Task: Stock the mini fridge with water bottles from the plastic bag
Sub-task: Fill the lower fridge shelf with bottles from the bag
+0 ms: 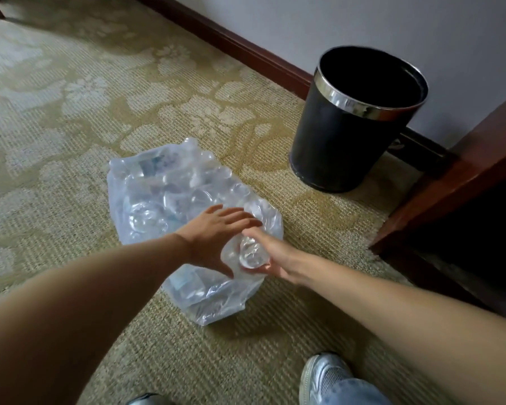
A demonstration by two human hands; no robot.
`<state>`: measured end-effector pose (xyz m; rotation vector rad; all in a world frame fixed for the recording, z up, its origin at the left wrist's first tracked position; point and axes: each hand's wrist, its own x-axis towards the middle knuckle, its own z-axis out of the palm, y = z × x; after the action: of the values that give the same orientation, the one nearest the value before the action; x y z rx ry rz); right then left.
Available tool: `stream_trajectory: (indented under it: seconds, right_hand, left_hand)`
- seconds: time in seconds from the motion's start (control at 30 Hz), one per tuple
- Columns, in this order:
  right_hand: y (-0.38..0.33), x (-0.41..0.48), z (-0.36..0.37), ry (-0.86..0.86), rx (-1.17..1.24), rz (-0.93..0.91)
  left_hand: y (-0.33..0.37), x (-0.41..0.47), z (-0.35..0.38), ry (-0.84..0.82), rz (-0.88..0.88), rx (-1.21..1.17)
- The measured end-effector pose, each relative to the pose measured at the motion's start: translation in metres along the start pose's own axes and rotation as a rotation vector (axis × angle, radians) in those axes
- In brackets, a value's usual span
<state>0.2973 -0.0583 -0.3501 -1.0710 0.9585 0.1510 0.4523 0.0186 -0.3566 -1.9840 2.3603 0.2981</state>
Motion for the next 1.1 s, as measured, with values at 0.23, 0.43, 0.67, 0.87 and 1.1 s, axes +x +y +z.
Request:
stream_trajectory:
  seconds: [0.23, 0.43, 0.67, 0.87, 1.1]
  right_hand:
    - [-0.006, -0.007, -0.009, 0.254, -0.011, -0.074]
    - [-0.015, -0.011, -0.019, 0.473, -0.133, -0.163]
    - [-0.022, -0.018, -0.025, 0.581, -0.128, -0.276]
    - [-0.049, -0.025, -0.055, 0.53, 0.102, -0.336]
    - [-0.079, -0.028, -0.065, 0.439, 0.434, -0.399]
  left_hand:
    - [0.01, 0.013, -0.001, 0.158, -0.074, -0.146]
    - [0.037, 0.027, 0.004, 0.502, -0.185, -0.2]
    - [0.036, 0.03, 0.006, 0.488, -0.306, -0.244]
    - [0.046, 0.044, -0.008, 0.656, -0.42, -0.306]
    - [0.06, 0.054, -0.039, 0.377, -0.392, -0.881]
